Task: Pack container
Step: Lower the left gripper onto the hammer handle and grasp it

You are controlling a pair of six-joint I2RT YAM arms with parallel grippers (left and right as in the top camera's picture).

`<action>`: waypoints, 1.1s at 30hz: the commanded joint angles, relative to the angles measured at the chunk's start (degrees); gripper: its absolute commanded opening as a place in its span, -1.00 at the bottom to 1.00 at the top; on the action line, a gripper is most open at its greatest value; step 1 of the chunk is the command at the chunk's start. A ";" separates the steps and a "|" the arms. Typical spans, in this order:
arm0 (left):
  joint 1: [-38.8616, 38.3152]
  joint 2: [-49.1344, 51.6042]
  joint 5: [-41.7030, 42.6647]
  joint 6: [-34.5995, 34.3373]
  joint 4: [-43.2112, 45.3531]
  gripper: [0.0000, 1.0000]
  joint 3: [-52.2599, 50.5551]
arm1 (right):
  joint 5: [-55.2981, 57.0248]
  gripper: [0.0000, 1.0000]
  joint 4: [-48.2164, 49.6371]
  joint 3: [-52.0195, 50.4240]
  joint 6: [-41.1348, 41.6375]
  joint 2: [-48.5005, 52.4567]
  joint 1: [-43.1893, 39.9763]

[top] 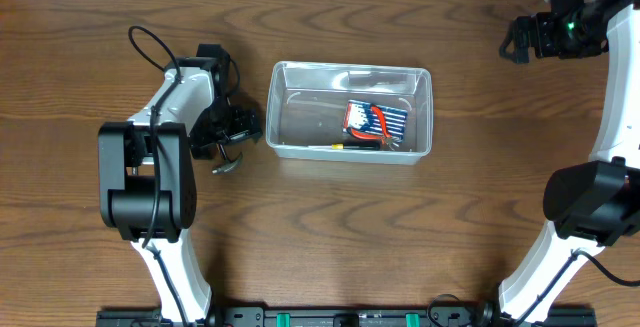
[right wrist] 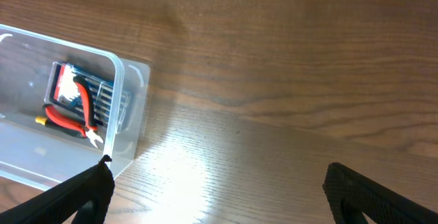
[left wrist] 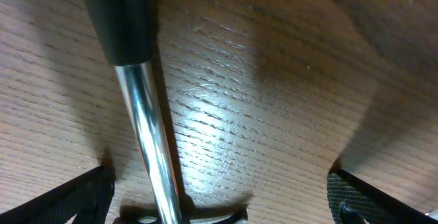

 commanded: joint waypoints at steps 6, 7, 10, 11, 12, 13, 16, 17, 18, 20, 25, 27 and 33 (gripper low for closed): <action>2.12 3.54 0.79 -1.90 -0.42 0.96 -2.95 | 1.03 0.98 -0.37 0.15 -0.63 0.79 -0.24; 2.23 3.54 0.79 -1.81 -0.57 0.96 -2.95 | 1.25 0.99 -0.42 0.15 -0.63 0.79 -0.24; 2.34 3.54 0.76 -1.70 -0.72 0.95 -3.02 | 1.22 0.98 -0.46 0.15 -0.63 0.79 -0.24; 2.34 3.54 0.76 -1.73 -0.72 0.95 -3.02 | 1.22 0.99 -0.46 0.15 -0.61 0.79 -0.24; 2.34 3.54 0.76 -1.75 -0.72 0.96 -3.04 | 1.22 0.98 -0.48 0.15 -0.63 0.79 -0.24; 2.34 3.54 0.74 -1.75 -0.72 0.96 -3.06 | 1.22 0.98 -0.50 0.15 -0.63 0.79 -0.24; 2.34 3.54 -0.39 -1.73 -0.74 0.94 -3.19 | 1.22 0.98 -0.52 0.15 -0.63 0.79 -0.24; 2.34 3.54 -0.55 -1.64 -0.74 0.94 -3.23 | 1.22 0.98 -0.50 0.15 -0.63 0.79 -0.24; 2.34 3.54 -0.55 -1.25 -0.72 0.94 -3.30 | 1.22 0.99 -0.50 0.15 -0.63 0.79 -0.24; 2.34 3.54 -0.59 -1.29 -0.72 0.94 -3.52 | 1.22 0.99 -0.50 0.15 -0.63 0.79 -0.24; 2.47 3.54 -0.76 -1.53 -0.28 0.94 -3.87 | 1.22 0.98 -0.50 0.15 -0.63 0.79 -0.24; 2.60 3.54 -0.72 -1.53 -0.39 0.92 -3.87 | 1.22 0.99 -0.50 0.15 -0.63 0.79 -0.24; 2.64 3.54 -0.72 -1.53 -1.14 0.72 -3.87 | 1.22 0.98 -0.48 0.15 -0.66 0.79 -0.24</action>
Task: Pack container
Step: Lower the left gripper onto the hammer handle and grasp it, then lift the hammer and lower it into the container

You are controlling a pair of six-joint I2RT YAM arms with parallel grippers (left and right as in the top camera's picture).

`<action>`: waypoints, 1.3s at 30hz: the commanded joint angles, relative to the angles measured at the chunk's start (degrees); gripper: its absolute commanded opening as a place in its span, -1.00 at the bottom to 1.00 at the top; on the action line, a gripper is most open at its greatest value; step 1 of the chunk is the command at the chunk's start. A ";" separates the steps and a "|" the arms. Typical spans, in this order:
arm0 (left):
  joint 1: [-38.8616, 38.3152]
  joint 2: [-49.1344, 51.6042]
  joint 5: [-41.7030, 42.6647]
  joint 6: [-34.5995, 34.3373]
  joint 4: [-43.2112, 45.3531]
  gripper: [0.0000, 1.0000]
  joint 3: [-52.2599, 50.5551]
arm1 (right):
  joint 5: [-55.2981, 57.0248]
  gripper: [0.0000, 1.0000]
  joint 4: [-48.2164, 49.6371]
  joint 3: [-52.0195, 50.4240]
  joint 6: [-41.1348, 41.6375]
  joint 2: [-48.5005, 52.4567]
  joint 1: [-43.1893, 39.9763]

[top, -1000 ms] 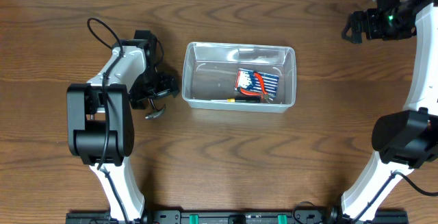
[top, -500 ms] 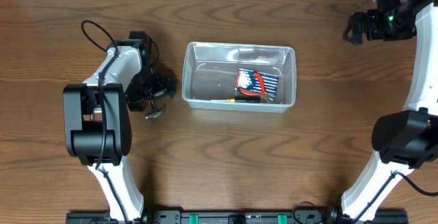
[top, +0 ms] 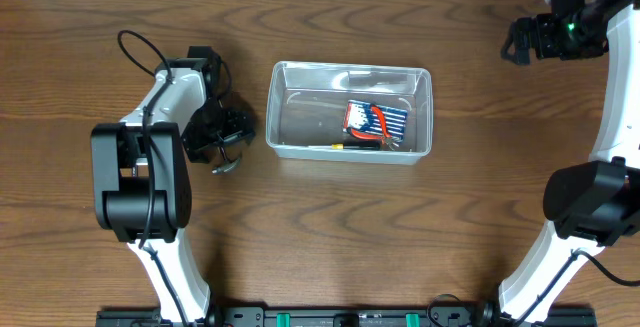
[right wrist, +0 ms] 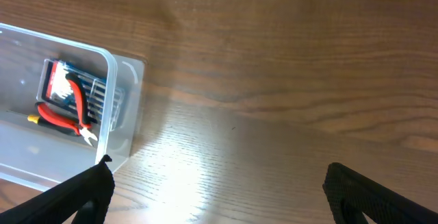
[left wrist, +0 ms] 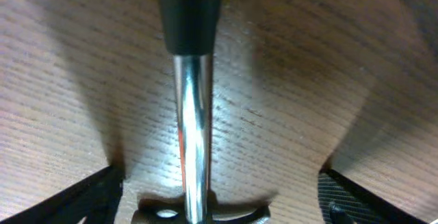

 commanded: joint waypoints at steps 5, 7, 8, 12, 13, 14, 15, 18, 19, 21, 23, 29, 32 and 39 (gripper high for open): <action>0.50 3.78 -1.29 -0.24 -0.42 0.57 -3.19 | -0.04 0.98 -0.04 0.15 -0.66 0.76 -0.24; 0.50 3.78 -1.29 -0.24 -0.55 0.43 -3.19 | -0.04 0.98 -0.04 0.15 -0.66 0.76 -0.24; 0.50 3.78 -1.29 -0.22 -0.66 0.37 -3.19 | -0.04 0.98 -0.07 0.15 -0.63 0.76 -0.24; 0.50 3.78 -1.29 -0.22 -0.66 0.25 -3.19 | -0.04 0.98 -0.07 0.15 -0.63 0.76 -0.24; 0.50 3.78 -1.29 -0.22 -0.66 0.25 -3.19 | -0.04 0.99 -0.07 0.15 -0.63 0.76 -0.24; 0.50 3.78 -1.29 -0.22 -0.66 0.25 -3.19 | -0.04 0.98 -0.07 0.15 -0.66 0.76 -0.24; 0.50 3.78 -1.29 -0.22 -0.66 0.25 -3.19 | -0.04 0.99 -0.07 0.15 -0.66 0.76 -0.24; 0.50 3.78 -1.29 -0.22 -0.63 0.18 -3.19 | -0.04 0.99 -0.09 0.15 -0.63 0.76 -0.24; 0.50 3.78 -1.29 -0.22 -0.63 0.14 -3.19 | -0.04 0.99 -0.09 0.15 -0.63 0.76 -0.24; 0.50 3.78 -1.29 -0.22 -0.63 0.08 -3.19 | -0.04 0.99 -0.09 0.15 -0.66 0.76 -0.24; 0.50 3.78 -1.29 -0.22 -0.59 -0.07 -3.19 | -0.04 0.99 -0.09 0.15 -0.66 0.76 -0.24; 0.50 3.78 -1.29 -0.22 -0.59 -0.33 -3.19 | -0.04 0.99 -0.07 0.15 -0.66 0.76 -0.24; 0.50 3.78 -1.29 -0.22 -0.46 -0.39 -3.19 | -0.04 0.99 -0.07 0.15 -0.66 0.76 -0.24; 0.50 3.78 -1.29 -0.22 -0.42 -0.54 -3.19 | -0.04 0.99 -0.07 0.15 -0.63 0.76 -0.24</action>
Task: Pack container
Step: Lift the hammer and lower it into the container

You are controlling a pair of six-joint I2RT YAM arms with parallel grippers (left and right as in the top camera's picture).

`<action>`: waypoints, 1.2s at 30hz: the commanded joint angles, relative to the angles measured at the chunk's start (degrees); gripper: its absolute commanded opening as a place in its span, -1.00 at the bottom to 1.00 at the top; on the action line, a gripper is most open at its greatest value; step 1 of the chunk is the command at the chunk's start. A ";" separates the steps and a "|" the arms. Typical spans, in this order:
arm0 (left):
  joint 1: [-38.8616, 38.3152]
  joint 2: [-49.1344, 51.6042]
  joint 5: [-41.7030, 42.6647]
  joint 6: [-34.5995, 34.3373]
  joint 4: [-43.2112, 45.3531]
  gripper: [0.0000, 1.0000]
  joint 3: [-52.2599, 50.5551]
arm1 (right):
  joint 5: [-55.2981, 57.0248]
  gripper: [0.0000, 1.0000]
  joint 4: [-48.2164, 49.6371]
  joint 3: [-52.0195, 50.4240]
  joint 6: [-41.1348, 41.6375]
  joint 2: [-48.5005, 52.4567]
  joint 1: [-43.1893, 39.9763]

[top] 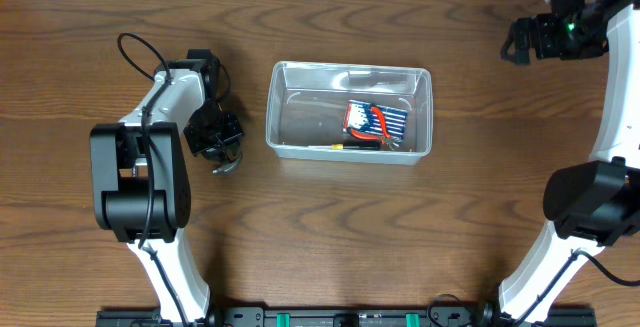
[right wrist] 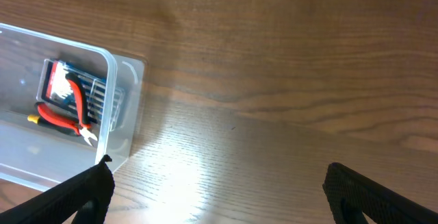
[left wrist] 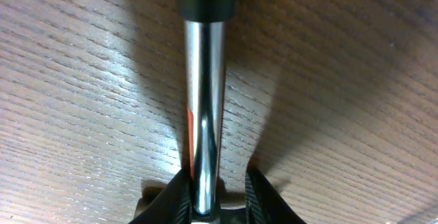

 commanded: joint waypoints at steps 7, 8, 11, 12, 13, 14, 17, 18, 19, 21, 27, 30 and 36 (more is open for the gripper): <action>0.31 3.80 -1.99 -0.11 0.98 -0.71 -2.86 | -0.04 0.99 -0.09 0.15 -0.63 0.76 -0.24; 0.31 3.80 -1.99 -0.11 1.01 -0.73 -2.86 | -0.04 0.99 -0.09 0.15 -0.66 0.76 -0.24; 0.31 3.80 -1.99 -0.13 0.98 -0.89 -2.86 | -0.04 0.99 -0.09 0.15 -0.66 0.76 -0.24; 0.31 3.80 -1.99 -0.11 0.98 -0.89 -2.86 | -0.04 0.99 -0.09 0.15 -0.66 0.76 -0.24; 0.31 3.80 -1.99 -0.11 0.96 -0.89 -2.86 | -0.04 0.99 -0.09 0.15 -0.66 0.76 -0.24; 0.31 3.80 -1.99 -0.11 0.96 -0.88 -2.86 | -0.04 0.99 -0.09 0.15 -0.66 0.76 -0.24; 0.31 3.80 -1.99 -0.11 0.76 -0.89 -2.82 | -0.04 0.99 -0.11 0.15 -0.63 0.76 -0.24; 0.31 3.80 -2.01 -0.11 0.72 -0.89 -2.75 | -0.02 0.98 -0.11 0.15 -0.66 0.76 -0.24; 0.31 3.69 -2.01 -0.11 0.74 -0.89 -2.73 | -0.02 0.98 -0.11 0.15 -0.66 0.76 -0.24; 0.31 3.43 -2.10 -0.09 0.81 -0.88 -2.49 | -0.04 0.99 -0.11 0.15 -0.66 0.76 -0.24; 0.31 0.11 -5.29 1.03 0.81 -0.89 -1.27 | -0.02 0.99 -0.11 0.15 -0.66 0.76 -0.24; 0.31 -3.48 -5.81 1.44 1.36 -0.89 -1.27 | -0.02 0.99 -0.11 0.15 -0.66 0.76 -0.24; 0.31 -12.96 -6.12 1.57 1.49 -0.88 -1.27 | -0.04 0.99 -0.09 0.15 -0.66 0.76 -0.24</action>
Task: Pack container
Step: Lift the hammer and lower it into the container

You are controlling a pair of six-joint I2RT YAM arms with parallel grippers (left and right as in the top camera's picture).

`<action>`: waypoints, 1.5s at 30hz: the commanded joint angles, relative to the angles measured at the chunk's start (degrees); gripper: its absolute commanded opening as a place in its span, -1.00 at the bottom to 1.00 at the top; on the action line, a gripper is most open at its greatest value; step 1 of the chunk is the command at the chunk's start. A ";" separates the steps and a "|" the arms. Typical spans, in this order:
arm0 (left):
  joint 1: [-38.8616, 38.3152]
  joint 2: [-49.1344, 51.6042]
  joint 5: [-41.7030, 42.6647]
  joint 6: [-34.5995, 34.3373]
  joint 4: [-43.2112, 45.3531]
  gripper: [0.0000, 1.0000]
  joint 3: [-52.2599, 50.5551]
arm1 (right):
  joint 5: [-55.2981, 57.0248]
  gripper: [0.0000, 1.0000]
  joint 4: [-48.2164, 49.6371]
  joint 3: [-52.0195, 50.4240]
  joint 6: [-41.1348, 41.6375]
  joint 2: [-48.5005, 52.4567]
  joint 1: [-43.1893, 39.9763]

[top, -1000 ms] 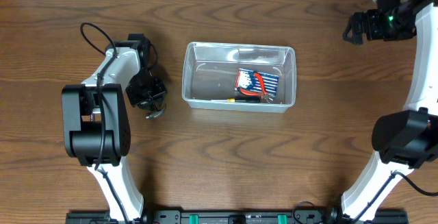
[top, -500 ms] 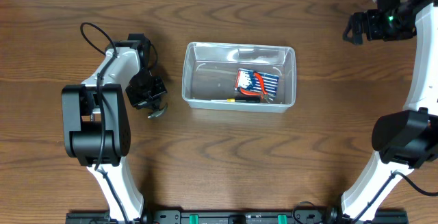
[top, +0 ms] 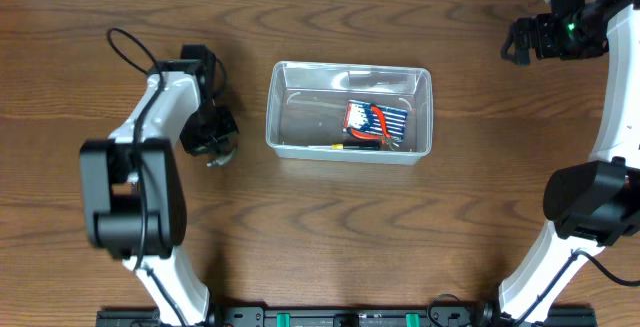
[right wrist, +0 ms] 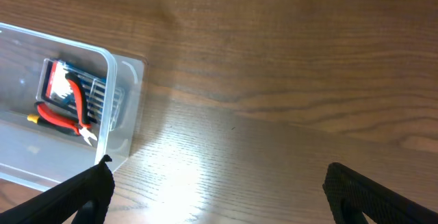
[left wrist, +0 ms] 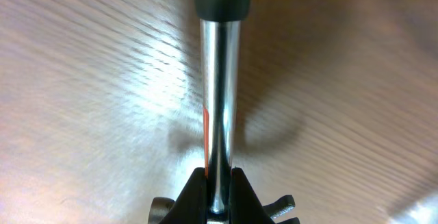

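Note:
A hammer with a steel shaft (left wrist: 220, 94) and black grip is clamped near its claw head (left wrist: 284, 207) by my left gripper (left wrist: 219, 190), which is shut on the shaft. In the overhead view that gripper (top: 212, 137) sits left of the clear plastic container (top: 275, 107), with the hammer head (top: 221, 156) poking out below it. The table under the hammer looks blurred. Red-handled pliers (top: 372, 127) lie on a blue packet inside the container. My right gripper (top: 520, 45) is open at the far right back corner, holding nothing.
The right wrist view shows the container's rounded corner (right wrist: 109, 63) and the pliers (right wrist: 68, 107) at the left, with bare wood (right wrist: 287, 114) under the open right gripper (right wrist: 219, 190). The left arm's black cable (top: 125, 42) loops behind it.
The left fingers have gone from loosely flanking the hammer shaft to pressed tight on it. The hammer head has shifted slightly up and left in the overhead view. The right arm is unchanged.
First the left gripper was wide open over the hammer shaft, which lay skewed between its fingers. Then it stood open and lined up with the shaft. After that the fingers had closed in beside the shaft, and now they grip it.

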 commanded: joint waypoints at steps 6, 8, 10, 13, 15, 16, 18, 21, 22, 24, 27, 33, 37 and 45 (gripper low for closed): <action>-0.72 -18.47 -1.66 8.55 -0.20 -0.89 0.59 | -0.04 0.98 -0.13 0.15 -0.52 0.76 -0.24; -1.79 -22.71 -1.16 14.40 0.17 -0.89 0.83 | -0.04 0.99 -0.11 0.15 -0.52 0.76 -0.24; -3.82 -27.28 0.61 24.00 1.29 -0.89 0.87 | -0.04 0.98 -0.11 0.15 -0.52 0.76 -0.24; -8.28 -32.63 1.66 37.35 3.67 -0.88 0.87 | -0.07 0.99 -0.11 0.15 -0.52 0.76 -0.24; -11.23 -34.45 3.89 46.84 5.05 -0.89 0.87 | -0.07 0.98 -0.11 0.15 -0.52 0.76 -0.24; -12.92 -34.97 5.55 52.24 5.86 -0.89 0.87 | -0.07 0.99 -0.11 0.15 -0.52 0.76 -0.24; -15.78 -35.12 9.33 61.59 7.15 -0.89 0.87 | -0.07 0.99 -0.13 0.15 -0.52 0.76 -0.24; -19.52 -33.66 13.86 71.06 9.60 -0.88 0.81 | -0.07 0.98 -0.22 0.15 -0.52 0.76 -0.24; -20.68 -32.70 13.99 72.26 10.93 -0.89 0.81 | -0.07 0.98 -0.22 0.15 -0.50 0.76 -0.24; -22.29 -30.58 13.99 72.63 13.57 -0.89 0.81 | -0.09 0.98 -0.17 0.15 -0.50 0.76 -0.24; -24.57 -26.23 13.99 72.67 17.20 -0.89 0.81 | -0.09 0.98 -0.11 0.15 -0.50 0.76 -0.24; -26.56 -15.23 13.94 72.78 20.85 -0.89 0.81 | -0.07 0.99 -0.15 0.15 -0.50 0.76 -0.24; -26.56 -9.38 13.92 72.72 18.97 -0.89 0.81 | -0.07 0.98 -0.17 0.15 -0.50 0.76 -0.24; -26.49 -5.07 8.92 72.72 14.99 -0.88 0.76 | -0.07 0.99 -0.20 0.15 -0.52 0.76 -0.24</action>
